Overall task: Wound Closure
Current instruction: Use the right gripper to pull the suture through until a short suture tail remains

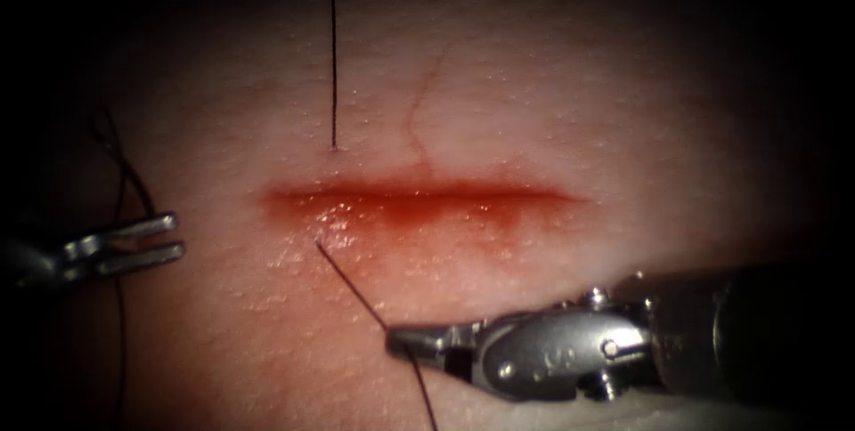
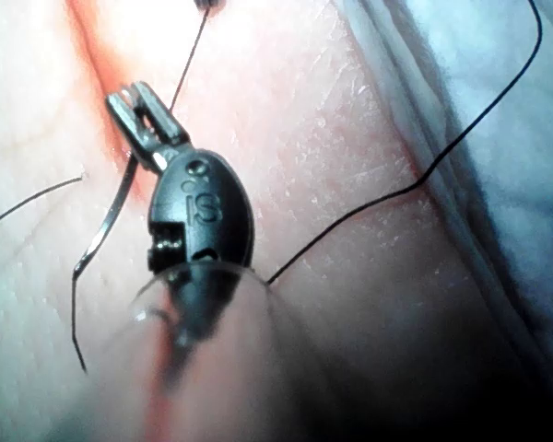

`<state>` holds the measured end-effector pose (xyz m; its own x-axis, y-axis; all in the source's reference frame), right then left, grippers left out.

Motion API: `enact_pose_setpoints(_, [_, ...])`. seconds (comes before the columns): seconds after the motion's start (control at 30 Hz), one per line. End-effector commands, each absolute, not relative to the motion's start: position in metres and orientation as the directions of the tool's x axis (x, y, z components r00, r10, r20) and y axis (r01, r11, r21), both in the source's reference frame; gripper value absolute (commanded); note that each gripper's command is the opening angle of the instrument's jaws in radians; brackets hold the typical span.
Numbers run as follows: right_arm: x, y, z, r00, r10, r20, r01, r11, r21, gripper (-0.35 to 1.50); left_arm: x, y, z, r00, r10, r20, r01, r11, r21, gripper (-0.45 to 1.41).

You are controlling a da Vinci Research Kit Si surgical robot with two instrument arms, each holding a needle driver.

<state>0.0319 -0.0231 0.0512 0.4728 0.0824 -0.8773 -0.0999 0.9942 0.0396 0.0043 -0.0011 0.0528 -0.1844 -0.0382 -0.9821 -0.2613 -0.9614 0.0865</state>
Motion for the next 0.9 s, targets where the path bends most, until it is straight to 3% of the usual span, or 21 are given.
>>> enact_pose_setpoints(0.03, [0.0323,-0.0243,0.0511,0.470,0.084,-0.879,-0.097,0.994,0.043,-0.35,0.0038,-0.0010,0.0535,-0.184,-0.039,-0.982,-0.261,-0.961,0.087,-0.45])
enact_pose_setpoints(0.47, [0.0313,-0.0296,0.0456,0.457,0.083,-0.885,-0.036,0.997,0.075,-0.35,0.0037,-0.0010,0.0536,-0.184,-0.039,-0.982,-0.262,-0.961,0.087,-0.45])
enact_pose_setpoints(0.5, [0.0313,-0.0293,0.0455,0.450,0.086,-0.889,-0.036,0.996,0.078,0.36,0.0036,-0.0010,0.0536,-0.185,-0.039,-0.982,-0.262,-0.961,0.088,-0.45])
enact_pose_setpoints(0.53, [0.0312,-0.0289,0.0456,0.447,0.124,-0.886,-0.050,0.992,0.114,0.61,0.0036,-0.0010,0.0536,-0.185,-0.040,-0.982,-0.263,-0.961,0.088,-0.45])
enact_pose_setpoints(0.57, [0.0312,-0.0277,0.0459,0.438,0.142,-0.888,-0.060,0.990,0.129,1.13,0.0036,-0.0011,0.0536,-0.185,-0.040,-0.982,-0.263,-0.961,0.089,-0.45])
enact_pose_setpoints(0.77, [0.0312,-0.0236,0.0476,0.400,0.162,-0.902,-0.100,0.986,0.132,1.38,0.0036,-0.0011,0.0536,-0.184,-0.034,-0.982,-0.264,-0.961,0.083,-0.45])
enact_pose_setpoints(0.9, [0.0319,-0.0204,0.0496,0.400,0.154,-0.904,-0.107,0.987,0.121,1.38,0.0036,-0.0011,0.0536,-0.184,-0.035,-0.982,-0.264,-0.961,0.083,-0.45])
